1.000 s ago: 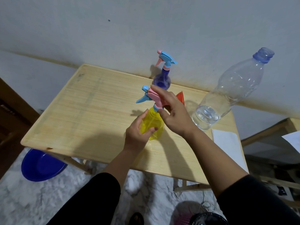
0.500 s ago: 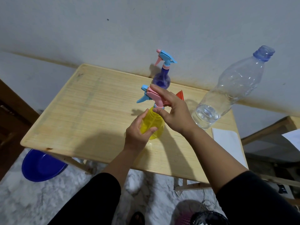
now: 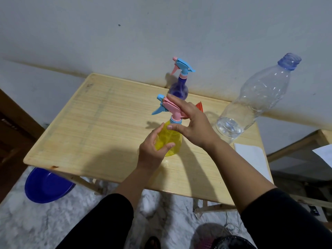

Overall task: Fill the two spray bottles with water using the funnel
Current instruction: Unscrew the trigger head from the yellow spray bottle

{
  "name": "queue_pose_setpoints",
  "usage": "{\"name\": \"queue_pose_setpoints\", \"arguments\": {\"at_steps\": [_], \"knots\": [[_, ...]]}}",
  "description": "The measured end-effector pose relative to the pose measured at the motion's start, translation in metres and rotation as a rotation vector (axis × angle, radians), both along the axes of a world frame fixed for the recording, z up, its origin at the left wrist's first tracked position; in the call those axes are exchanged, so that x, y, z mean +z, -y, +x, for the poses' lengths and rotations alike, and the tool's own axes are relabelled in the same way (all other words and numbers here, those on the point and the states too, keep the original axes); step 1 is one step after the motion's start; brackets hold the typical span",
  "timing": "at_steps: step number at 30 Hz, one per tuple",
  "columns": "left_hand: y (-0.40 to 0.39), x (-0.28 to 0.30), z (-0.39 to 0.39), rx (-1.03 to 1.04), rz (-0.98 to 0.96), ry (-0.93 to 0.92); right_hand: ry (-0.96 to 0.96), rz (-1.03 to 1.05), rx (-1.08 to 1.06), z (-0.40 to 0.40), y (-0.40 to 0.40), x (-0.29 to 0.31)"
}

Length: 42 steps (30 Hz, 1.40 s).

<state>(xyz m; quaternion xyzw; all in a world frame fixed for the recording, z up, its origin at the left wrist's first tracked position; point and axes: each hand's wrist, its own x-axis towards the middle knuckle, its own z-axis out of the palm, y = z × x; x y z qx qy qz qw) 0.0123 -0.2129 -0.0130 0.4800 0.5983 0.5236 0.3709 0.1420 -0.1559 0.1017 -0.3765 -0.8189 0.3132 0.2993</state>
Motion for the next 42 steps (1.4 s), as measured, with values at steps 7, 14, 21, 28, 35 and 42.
{"name": "queue_pose_setpoints", "arguments": {"at_steps": [7, 14, 21, 28, 35, 42], "knots": [[0.0, -0.002, -0.001, -0.002, -0.008, 0.004, -0.099, -0.034, -0.022, 0.001, -0.009, 0.028], [0.002, 0.001, -0.001, 0.007, -0.037, 0.003, -0.148, 0.025, -0.05, 0.006, -0.048, 0.102], [0.002, 0.007, -0.003, -0.008, -0.042, -0.051, -0.28, -0.024, -0.151, 0.003, -0.084, 0.126], [0.005, 0.012, -0.003, -0.008, -0.031, -0.168, -0.398, -0.373, -0.214, -0.021, -0.107, 0.046], [0.001, 0.002, -0.005, 0.014, -0.029, -0.142, -0.387, -0.753, -0.122, -0.031, -0.118, -0.069], [0.0, -0.003, -0.004, 0.032, -0.036, -0.142, -0.224, -0.751, -0.133, -0.031, -0.123, -0.115]]}}
